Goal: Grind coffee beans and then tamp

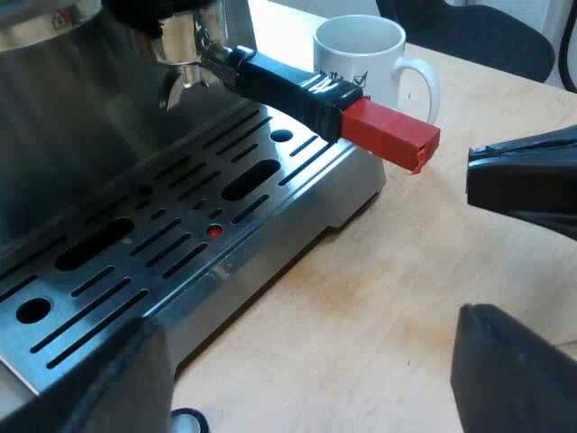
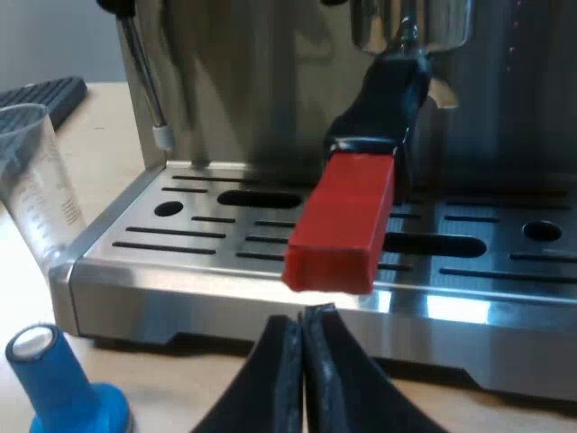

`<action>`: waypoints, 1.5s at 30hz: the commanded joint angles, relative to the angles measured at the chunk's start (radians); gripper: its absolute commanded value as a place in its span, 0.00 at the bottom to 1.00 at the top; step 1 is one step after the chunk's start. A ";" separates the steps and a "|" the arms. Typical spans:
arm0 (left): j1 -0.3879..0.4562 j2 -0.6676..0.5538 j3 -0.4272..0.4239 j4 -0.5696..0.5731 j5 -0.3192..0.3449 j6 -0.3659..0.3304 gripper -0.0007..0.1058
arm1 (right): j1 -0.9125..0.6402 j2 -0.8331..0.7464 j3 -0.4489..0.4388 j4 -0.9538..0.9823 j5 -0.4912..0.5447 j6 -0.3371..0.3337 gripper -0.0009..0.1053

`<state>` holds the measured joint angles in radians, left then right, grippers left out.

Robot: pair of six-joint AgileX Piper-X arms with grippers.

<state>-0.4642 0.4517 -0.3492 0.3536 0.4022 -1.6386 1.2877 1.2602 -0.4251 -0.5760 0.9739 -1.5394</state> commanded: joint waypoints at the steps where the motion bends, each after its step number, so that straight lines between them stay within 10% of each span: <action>1: -0.004 0.000 -0.003 -0.016 0.007 0.006 0.63 | -0.004 0.010 -0.002 -0.031 0.010 -0.012 0.01; 45: -0.004 0.000 -0.003 -0.016 0.007 0.006 0.63 | -0.133 0.036 -0.006 -0.101 0.016 -0.089 0.01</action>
<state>-0.4642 0.4517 -0.3492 0.3536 0.4022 -1.6386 1.1763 1.2941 -0.4251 -0.6624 0.9391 -1.6157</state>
